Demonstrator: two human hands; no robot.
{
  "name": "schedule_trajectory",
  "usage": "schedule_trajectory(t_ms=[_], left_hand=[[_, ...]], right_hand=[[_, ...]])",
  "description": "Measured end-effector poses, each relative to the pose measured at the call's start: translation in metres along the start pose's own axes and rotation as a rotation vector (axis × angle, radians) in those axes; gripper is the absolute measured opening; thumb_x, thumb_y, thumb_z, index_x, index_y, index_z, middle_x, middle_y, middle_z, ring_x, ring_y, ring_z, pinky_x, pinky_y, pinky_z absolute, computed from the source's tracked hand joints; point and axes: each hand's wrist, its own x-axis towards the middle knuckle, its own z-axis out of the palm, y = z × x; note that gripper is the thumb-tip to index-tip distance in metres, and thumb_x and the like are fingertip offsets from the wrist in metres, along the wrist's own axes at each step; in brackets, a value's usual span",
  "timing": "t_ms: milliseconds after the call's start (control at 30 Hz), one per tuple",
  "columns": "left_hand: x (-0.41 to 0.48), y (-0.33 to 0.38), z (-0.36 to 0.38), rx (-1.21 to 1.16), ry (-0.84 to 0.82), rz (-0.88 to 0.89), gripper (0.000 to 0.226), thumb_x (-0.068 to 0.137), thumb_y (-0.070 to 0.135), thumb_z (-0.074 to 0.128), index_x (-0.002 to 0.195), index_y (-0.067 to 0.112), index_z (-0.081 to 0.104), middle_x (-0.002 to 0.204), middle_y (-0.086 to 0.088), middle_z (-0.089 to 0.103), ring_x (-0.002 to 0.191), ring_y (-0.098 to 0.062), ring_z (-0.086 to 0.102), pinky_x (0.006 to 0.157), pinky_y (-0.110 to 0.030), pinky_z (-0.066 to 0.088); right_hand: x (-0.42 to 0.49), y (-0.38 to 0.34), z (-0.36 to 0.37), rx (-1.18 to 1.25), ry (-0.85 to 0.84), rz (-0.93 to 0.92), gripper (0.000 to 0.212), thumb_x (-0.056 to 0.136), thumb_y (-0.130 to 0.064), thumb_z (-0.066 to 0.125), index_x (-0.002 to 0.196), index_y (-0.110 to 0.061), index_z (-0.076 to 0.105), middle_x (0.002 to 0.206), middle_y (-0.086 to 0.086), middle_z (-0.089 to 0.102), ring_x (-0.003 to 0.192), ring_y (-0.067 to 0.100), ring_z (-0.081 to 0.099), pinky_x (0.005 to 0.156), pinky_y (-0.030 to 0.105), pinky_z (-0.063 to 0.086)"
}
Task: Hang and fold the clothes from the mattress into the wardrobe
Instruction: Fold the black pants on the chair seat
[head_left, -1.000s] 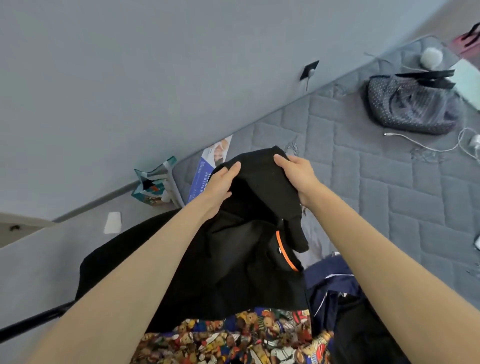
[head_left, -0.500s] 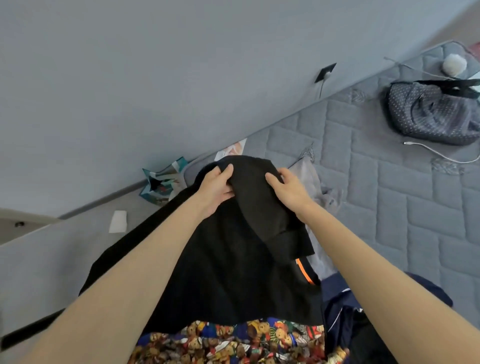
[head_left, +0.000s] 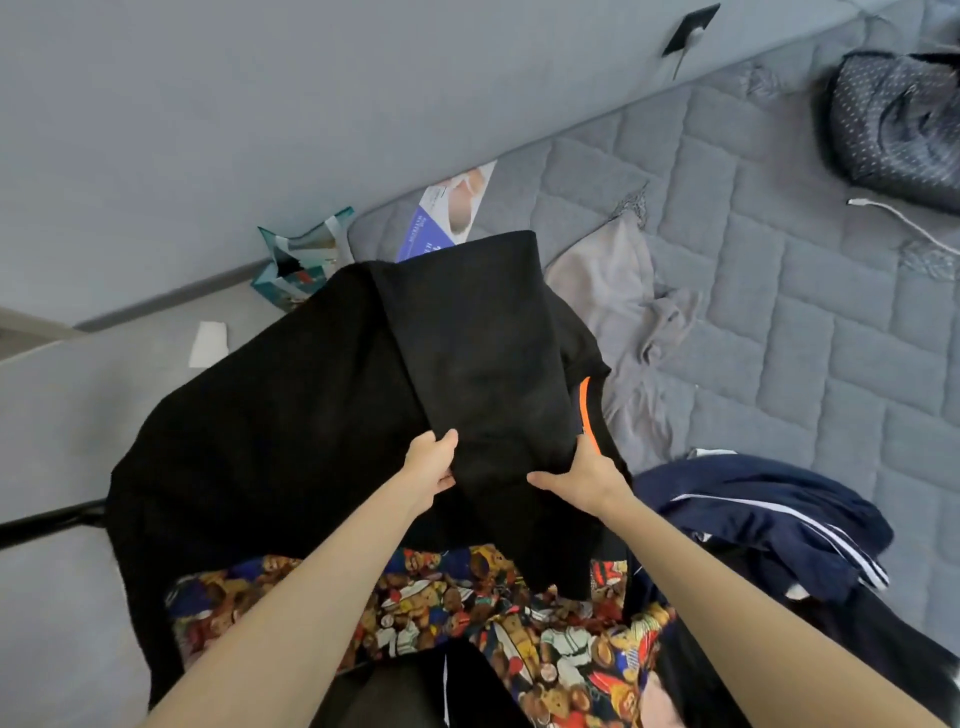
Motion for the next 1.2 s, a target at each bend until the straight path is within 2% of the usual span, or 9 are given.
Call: schedule_trajectory(t_ms=[100,167,267,367,533,667,833,967,1200], left_hand=[[0.003,-0.025,0.002,0.032,-0.047,-0.061,0.057,0.096,0.033,0.054,0.146,0.016,0.033,0.142,-0.007,0.045,0.125,-0.027,0.048,0.091,-0.035,0.045],[0.0,-0.043,0.002,0.111,-0.089,-0.083,0.061,0.095,0.03,0.056,0.148,0.014,0.028,0.145,-0.009,0.041,0.13,-0.028,0.043,0.099,-0.039,0.041],[-0.003,-0.068,0.005,0.267,-0.112,-0.075,0.048,0.098,0.025,0.052,0.141,0.01,0.038,0.139,-0.009,0.048,0.113,-0.024,0.056,0.099,-0.037,0.042],[-0.005,-0.088,0.01,0.32,-0.035,-0.023,0.033,0.098,0.02,0.051,0.13,0.01,0.046,0.125,-0.01,0.056,0.1,-0.022,0.059,0.088,-0.033,0.05],[-0.019,-0.105,0.018,0.57,0.185,0.257,0.054,0.094,0.017,0.056,0.142,0.015,0.032,0.133,-0.008,0.043,0.112,-0.023,0.054,0.084,-0.027,0.042],[-0.043,-0.105,0.023,0.588,0.054,0.449,0.037,0.095,0.024,0.053,0.132,0.021,0.047,0.12,0.003,0.054,0.094,-0.008,0.055,0.077,-0.02,0.04],[-0.075,-0.125,0.022,0.719,-0.12,0.58,0.028,0.097,0.02,0.049,0.124,0.025,0.053,0.108,0.01,0.06,0.089,-0.004,0.059,0.065,-0.011,0.042],[-0.096,-0.153,0.023,0.799,-0.14,0.68,0.029,0.096,0.019,0.05,0.124,0.025,0.053,0.107,0.01,0.06,0.088,-0.004,0.059,0.074,-0.018,0.048],[-0.139,-0.22,0.026,0.871,-0.138,0.914,0.022,0.092,0.023,0.055,0.114,0.028,0.053,0.104,0.011,0.052,0.09,-0.002,0.055,0.077,-0.019,0.046]], right_hand=[[0.005,0.025,0.007,0.035,-0.034,0.02,0.074,0.076,-0.042,0.077,0.129,-0.007,0.039,0.125,0.005,0.054,0.117,0.026,0.053,0.09,0.034,0.048],[0.006,0.04,0.011,-0.066,-0.059,0.008,0.041,0.084,-0.039,0.07,0.101,-0.008,0.051,0.098,0.003,0.06,0.105,0.025,0.06,0.075,0.028,0.044],[0.006,0.053,0.014,-0.191,-0.073,-0.001,0.035,0.095,-0.035,0.054,0.07,-0.013,0.045,0.061,0.004,0.061,0.073,0.024,0.069,0.065,0.031,0.046],[0.003,0.059,0.013,-0.305,-0.049,-0.019,0.032,0.095,-0.035,0.054,0.073,-0.012,0.052,0.068,0.006,0.068,0.068,0.02,0.068,0.076,0.037,0.054],[-0.008,0.08,0.016,-0.268,0.181,-0.099,0.025,0.091,-0.035,0.059,0.085,-0.014,0.047,0.078,0.003,0.058,0.078,0.027,0.061,0.065,0.034,0.045],[-0.021,0.102,0.02,0.156,0.151,-0.078,0.044,0.096,-0.042,0.05,0.063,-0.012,0.047,0.053,0.0,0.053,0.05,0.016,0.054,0.063,0.033,0.047],[-0.054,0.145,0.032,0.239,0.385,-0.136,0.043,0.096,-0.042,0.048,0.069,-0.008,0.047,0.064,0.004,0.057,0.064,0.019,0.054,0.063,0.034,0.04],[-0.078,0.18,0.048,0.308,0.509,-0.12,0.032,0.095,-0.038,0.051,0.082,-0.009,0.055,0.073,-0.002,0.058,0.072,0.013,0.052,0.062,0.032,0.035],[-0.113,0.249,0.084,0.395,0.488,-0.075,0.014,0.094,-0.029,0.055,0.095,-0.015,0.057,0.087,-0.002,0.063,0.083,0.014,0.057,0.066,0.025,0.044]])
